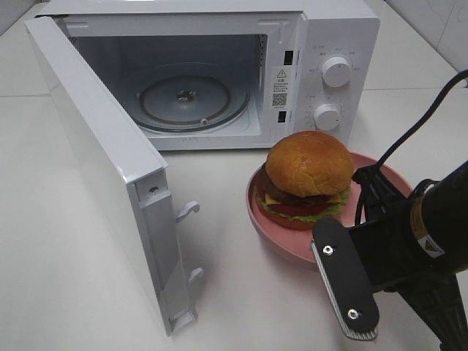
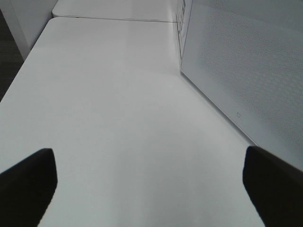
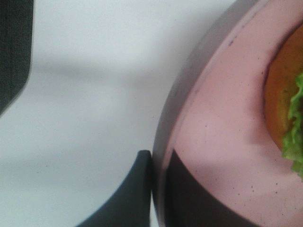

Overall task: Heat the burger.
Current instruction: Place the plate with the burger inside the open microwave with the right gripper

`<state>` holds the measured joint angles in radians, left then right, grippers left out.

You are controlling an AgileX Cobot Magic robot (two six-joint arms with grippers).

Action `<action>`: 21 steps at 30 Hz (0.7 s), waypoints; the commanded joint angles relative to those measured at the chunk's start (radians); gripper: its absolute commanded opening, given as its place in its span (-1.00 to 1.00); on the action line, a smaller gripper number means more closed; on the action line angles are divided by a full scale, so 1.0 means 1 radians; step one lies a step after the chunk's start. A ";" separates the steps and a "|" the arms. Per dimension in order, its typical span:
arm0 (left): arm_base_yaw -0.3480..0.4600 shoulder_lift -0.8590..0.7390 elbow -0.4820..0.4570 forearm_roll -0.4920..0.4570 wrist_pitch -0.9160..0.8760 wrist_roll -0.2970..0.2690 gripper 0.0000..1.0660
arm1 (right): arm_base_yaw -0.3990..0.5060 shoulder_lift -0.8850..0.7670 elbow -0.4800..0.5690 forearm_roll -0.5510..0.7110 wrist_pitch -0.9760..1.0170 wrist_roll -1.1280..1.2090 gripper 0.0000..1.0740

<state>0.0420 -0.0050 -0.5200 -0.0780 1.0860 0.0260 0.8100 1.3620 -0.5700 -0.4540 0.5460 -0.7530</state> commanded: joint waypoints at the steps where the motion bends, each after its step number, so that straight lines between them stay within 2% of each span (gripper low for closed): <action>1: -0.002 -0.004 0.005 0.000 -0.015 -0.001 0.92 | 0.006 -0.011 -0.004 -0.018 -0.063 -0.070 -1.00; 12: -0.002 -0.004 0.005 0.000 -0.015 -0.001 0.92 | 0.006 0.012 -0.010 0.012 -0.197 -0.271 -1.00; 21: -0.002 -0.004 0.005 0.000 -0.015 -0.001 0.92 | 0.003 0.046 -0.089 0.033 -0.227 -0.351 -1.00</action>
<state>0.0420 -0.0050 -0.5200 -0.0780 1.0860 0.0260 0.8100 1.4030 -0.6350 -0.4180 0.3750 -1.0840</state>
